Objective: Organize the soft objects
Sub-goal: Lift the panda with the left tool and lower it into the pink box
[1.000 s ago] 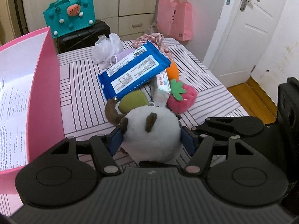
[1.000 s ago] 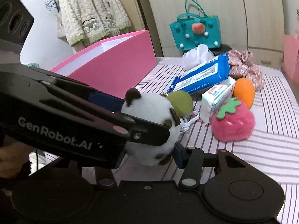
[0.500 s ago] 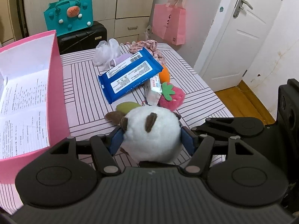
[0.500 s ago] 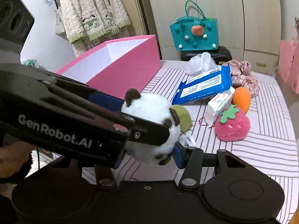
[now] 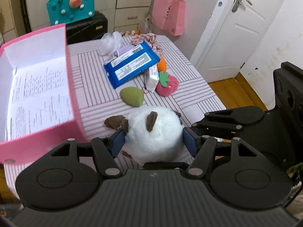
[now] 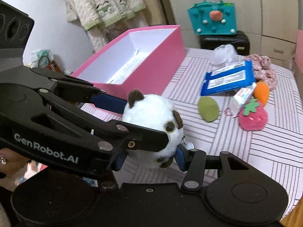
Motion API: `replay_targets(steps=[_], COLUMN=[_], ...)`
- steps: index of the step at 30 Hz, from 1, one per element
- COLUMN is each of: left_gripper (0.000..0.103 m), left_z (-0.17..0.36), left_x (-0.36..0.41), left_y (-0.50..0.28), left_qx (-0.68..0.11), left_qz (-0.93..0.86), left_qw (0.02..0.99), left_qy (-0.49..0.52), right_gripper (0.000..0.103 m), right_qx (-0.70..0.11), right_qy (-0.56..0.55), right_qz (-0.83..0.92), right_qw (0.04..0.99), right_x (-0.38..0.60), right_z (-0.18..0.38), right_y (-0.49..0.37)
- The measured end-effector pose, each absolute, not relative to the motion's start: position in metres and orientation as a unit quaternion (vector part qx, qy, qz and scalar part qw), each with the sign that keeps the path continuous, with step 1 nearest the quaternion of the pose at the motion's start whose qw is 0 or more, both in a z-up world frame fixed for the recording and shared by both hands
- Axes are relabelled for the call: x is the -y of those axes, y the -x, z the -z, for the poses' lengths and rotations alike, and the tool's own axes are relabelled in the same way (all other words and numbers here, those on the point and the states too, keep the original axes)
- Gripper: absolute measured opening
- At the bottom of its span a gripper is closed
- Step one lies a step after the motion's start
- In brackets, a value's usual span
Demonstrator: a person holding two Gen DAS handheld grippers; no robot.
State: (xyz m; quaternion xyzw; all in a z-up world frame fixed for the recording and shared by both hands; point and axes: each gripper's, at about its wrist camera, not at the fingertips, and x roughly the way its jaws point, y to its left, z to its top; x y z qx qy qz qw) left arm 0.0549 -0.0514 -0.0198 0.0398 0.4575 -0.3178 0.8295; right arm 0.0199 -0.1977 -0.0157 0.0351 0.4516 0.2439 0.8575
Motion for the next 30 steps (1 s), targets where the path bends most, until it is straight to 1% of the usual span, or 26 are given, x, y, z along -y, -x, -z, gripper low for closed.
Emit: replay_targets(steps=[6, 12, 20, 30], left_gripper=[0.065, 0.065, 0.065, 0.065], left_z=[0.002, -0.019, -0.042, -0.06], left_x=[0.026, -0.006, -0.048, -0.087], left_y=[-0.045, -0.038, -0.049, -0.1], left_qx=[-0.479, -0.474, -0.423, -0.345], left_qz=[0.306, 0.288, 0.276, 0.256], left_qw=[0.822, 0.831, 0.863, 0.903], left_qy=[-0.032, -0.022, 0.005, 0.02], right_gripper=[0.057, 0.057, 0.057, 0.057], right_qx=[-0.466, -0.448, -0.404, -0.33], right_qy=[-0.023, 0.018, 0.047, 0.082], right_qz=[-0.283, -0.311, -0.328, -0.333], right_qw=[0.838, 0.838, 0.853, 0.879], right_x=[0.175, 0.145, 0.113, 0.077], right_z=[-0.003, -0.024, -0.048, -0.063], right_y=[-0.019, -0.02, -0.045, -0.105])
